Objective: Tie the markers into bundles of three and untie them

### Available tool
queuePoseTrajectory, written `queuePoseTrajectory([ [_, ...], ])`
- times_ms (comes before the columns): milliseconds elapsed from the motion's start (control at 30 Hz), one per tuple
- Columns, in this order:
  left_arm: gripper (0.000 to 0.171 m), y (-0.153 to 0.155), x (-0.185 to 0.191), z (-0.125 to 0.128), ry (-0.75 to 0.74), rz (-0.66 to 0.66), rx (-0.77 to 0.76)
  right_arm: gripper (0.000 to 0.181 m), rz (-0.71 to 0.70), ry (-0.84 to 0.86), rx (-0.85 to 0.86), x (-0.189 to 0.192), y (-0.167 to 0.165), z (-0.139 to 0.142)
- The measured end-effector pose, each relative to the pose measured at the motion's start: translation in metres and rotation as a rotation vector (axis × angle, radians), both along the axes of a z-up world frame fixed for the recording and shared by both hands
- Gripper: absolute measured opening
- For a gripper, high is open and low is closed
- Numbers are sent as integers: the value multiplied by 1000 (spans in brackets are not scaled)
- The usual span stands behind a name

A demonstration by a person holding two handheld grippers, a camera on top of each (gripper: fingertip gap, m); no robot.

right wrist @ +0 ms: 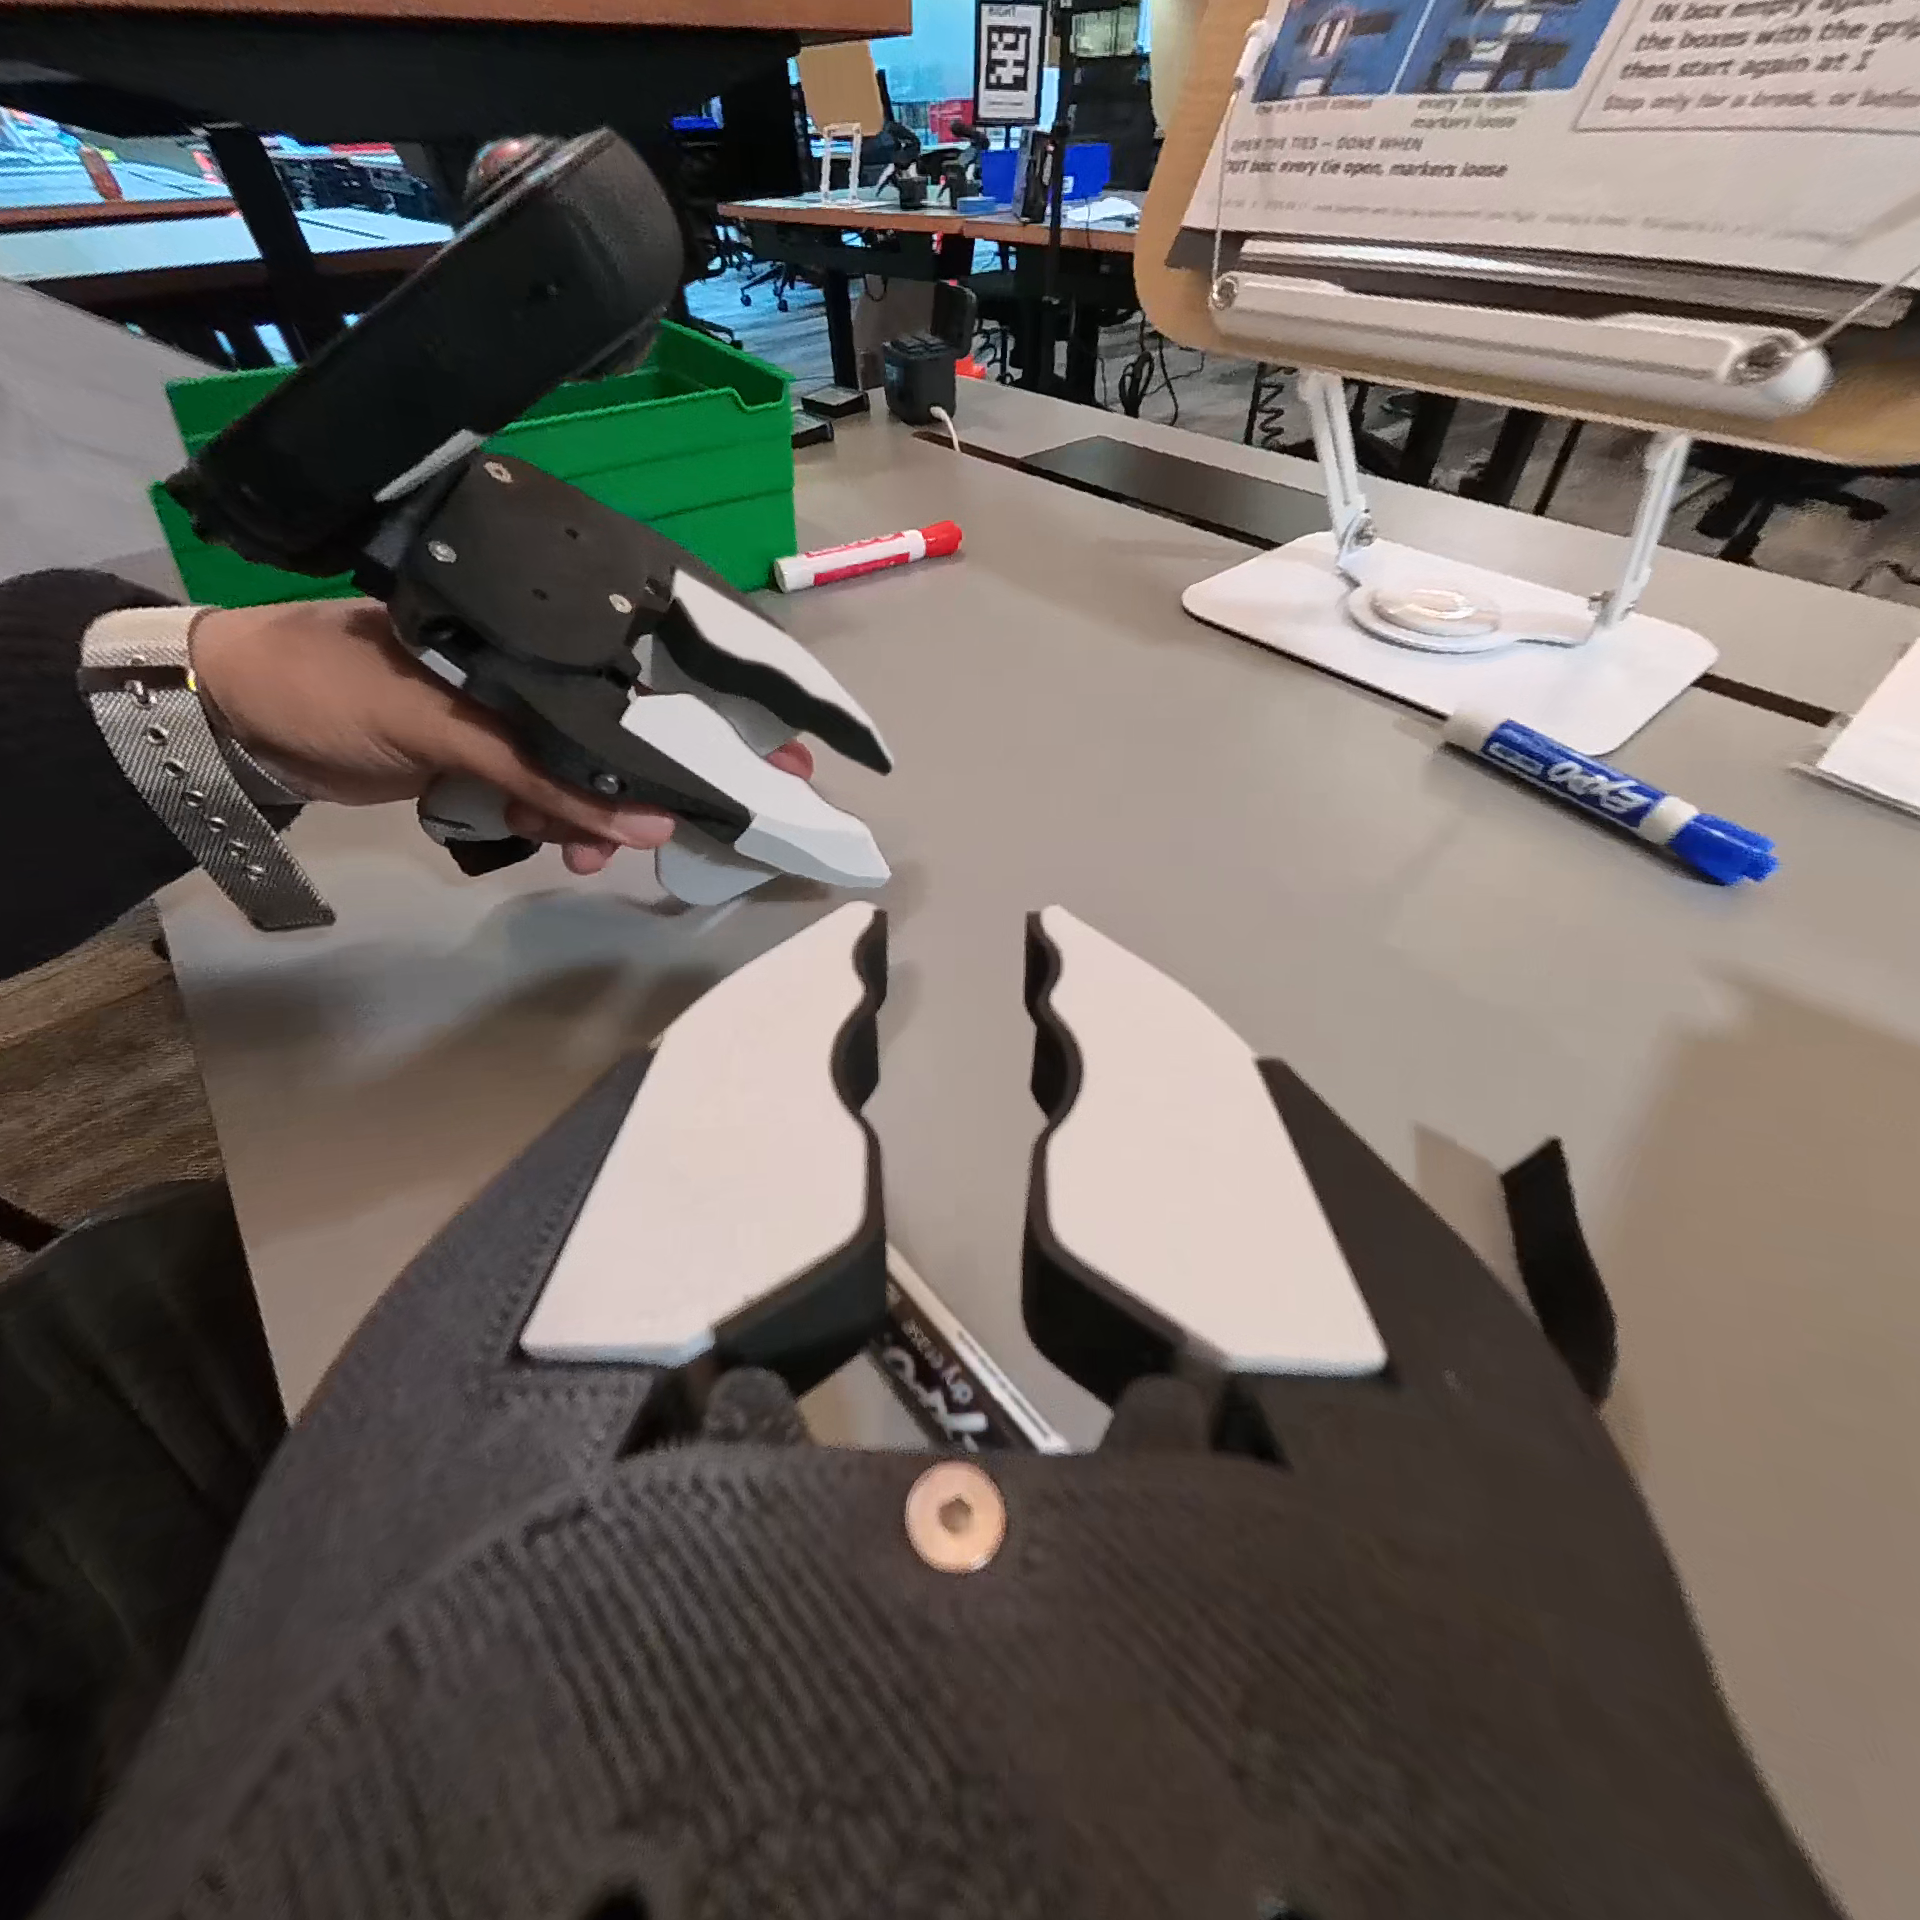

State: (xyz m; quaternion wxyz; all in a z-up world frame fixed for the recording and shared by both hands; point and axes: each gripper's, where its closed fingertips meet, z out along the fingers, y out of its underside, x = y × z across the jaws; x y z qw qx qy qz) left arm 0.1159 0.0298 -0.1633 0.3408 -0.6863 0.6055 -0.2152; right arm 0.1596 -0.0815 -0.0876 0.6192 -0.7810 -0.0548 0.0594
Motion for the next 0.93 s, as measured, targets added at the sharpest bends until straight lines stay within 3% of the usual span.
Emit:
queuePoseTrajectory([
  [433, 25, 12, -38, 4, -20, 69, -9, 24, 102, -13, 0, -26, 25, -1],
  [933, 1, -10, -10, 3, -19, -42, -22, 24, 34, -28, -15, -9, 13, -5],
])
